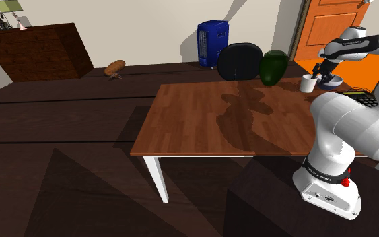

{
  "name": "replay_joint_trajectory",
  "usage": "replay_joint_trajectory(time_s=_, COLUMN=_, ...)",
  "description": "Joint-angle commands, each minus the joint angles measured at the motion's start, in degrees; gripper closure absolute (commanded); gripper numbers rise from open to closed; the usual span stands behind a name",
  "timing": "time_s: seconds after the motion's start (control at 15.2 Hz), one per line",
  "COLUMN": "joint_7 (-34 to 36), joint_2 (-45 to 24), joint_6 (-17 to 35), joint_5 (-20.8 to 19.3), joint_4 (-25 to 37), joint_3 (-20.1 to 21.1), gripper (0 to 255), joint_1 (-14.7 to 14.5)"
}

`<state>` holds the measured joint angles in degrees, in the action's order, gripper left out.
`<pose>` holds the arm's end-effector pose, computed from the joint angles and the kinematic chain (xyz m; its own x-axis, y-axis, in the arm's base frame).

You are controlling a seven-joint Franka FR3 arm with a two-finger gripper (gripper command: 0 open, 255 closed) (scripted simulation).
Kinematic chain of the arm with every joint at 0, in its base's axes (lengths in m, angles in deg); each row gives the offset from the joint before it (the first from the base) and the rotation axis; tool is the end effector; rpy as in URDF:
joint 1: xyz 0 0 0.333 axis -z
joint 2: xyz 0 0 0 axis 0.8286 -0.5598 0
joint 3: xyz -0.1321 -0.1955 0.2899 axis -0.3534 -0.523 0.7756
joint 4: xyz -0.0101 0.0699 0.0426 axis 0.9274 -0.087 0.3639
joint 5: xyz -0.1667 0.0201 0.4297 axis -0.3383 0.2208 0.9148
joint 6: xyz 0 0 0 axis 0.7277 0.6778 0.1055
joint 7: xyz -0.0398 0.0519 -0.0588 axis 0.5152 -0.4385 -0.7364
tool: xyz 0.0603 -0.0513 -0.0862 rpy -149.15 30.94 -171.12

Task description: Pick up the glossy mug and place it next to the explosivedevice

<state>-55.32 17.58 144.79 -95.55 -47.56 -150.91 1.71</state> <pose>0.1830 -0.7671 0.2855 0.6063 0.7921 0.0699 0.7583 -0.6024 0.2492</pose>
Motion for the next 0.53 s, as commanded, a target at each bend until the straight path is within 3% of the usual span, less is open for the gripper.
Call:
replay_joint_trajectory(time_s=0.0, joint_7=0.0, joint_2=0.0, joint_6=0.0, joint_5=0.0, joint_4=0.0, joint_3=0.0, gripper=0, joint_1=0.0)
replay_joint_trajectory(time_s=0.2, joint_7=0.0, joint_2=0.0, joint_6=0.0, joint_5=0.0, joint_4=0.0, joint_3=0.0, gripper=0, joint_1=0.0)
replay_joint_trajectory(time_s=0.46, joint_7=-1.3, joint_2=-3.6, joint_6=-3.8, joint_5=3.0, joint_4=-0.7, joint_3=4.0, gripper=0, joint_1=3.5)
